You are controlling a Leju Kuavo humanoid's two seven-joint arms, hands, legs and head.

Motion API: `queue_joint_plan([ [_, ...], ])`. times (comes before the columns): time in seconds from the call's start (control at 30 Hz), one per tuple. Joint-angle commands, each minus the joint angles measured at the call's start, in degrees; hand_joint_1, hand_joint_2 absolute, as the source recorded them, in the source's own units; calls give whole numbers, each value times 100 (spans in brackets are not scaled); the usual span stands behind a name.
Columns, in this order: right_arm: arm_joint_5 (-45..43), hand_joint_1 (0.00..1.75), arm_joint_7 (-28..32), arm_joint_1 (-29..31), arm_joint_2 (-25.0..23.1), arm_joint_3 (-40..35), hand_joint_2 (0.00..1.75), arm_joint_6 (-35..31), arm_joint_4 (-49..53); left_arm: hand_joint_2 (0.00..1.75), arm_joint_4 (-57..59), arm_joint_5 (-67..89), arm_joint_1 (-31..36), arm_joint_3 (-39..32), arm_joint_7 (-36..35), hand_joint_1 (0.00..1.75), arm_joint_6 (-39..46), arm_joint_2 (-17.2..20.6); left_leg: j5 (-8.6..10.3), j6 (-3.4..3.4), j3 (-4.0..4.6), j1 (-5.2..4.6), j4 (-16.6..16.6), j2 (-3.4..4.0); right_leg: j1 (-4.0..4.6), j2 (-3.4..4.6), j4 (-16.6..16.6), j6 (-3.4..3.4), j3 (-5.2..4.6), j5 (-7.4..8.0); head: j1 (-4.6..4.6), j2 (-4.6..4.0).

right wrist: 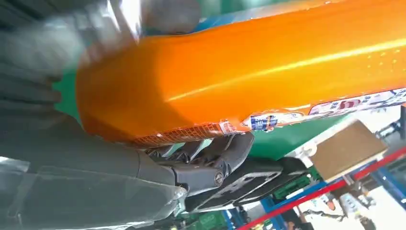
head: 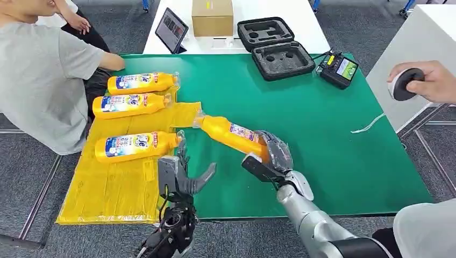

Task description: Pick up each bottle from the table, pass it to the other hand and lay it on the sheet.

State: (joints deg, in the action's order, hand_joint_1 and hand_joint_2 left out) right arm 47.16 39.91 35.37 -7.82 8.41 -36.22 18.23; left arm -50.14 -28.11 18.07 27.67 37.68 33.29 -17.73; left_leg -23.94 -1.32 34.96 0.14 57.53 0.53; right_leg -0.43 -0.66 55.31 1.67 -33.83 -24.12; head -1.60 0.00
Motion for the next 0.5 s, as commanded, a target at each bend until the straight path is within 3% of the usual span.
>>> queue_joint_plan([
  [0.03, -149, 175, 9, 90, -96, -301, 175, -82, 156, 175, 764, -135, 391, 357, -45, 0, -17, 52, -7, 7, -18, 0, -2, 5, 0, 12, 2, -5, 13, -5, 0, 0],
  [0.3, -384, 175, 9, -33, -169, -579, 175, 3, 449, 175, 651, -338, 410, 327, -179, 0, -134, 35, -7, 7, -10, 3, 2, 3, 2, 9, 3, -5, 7, -4, 2, 0],
  [0.5, -1156, 175, 9, -184, -274, -1734, 175, -137, 743, 175, 784, -995, 719, 274, -839, 0, -599, -110, -3, 6, 1, 5, 4, 1, 5, 5, 3, -5, -2, -1, 0, 0],
])
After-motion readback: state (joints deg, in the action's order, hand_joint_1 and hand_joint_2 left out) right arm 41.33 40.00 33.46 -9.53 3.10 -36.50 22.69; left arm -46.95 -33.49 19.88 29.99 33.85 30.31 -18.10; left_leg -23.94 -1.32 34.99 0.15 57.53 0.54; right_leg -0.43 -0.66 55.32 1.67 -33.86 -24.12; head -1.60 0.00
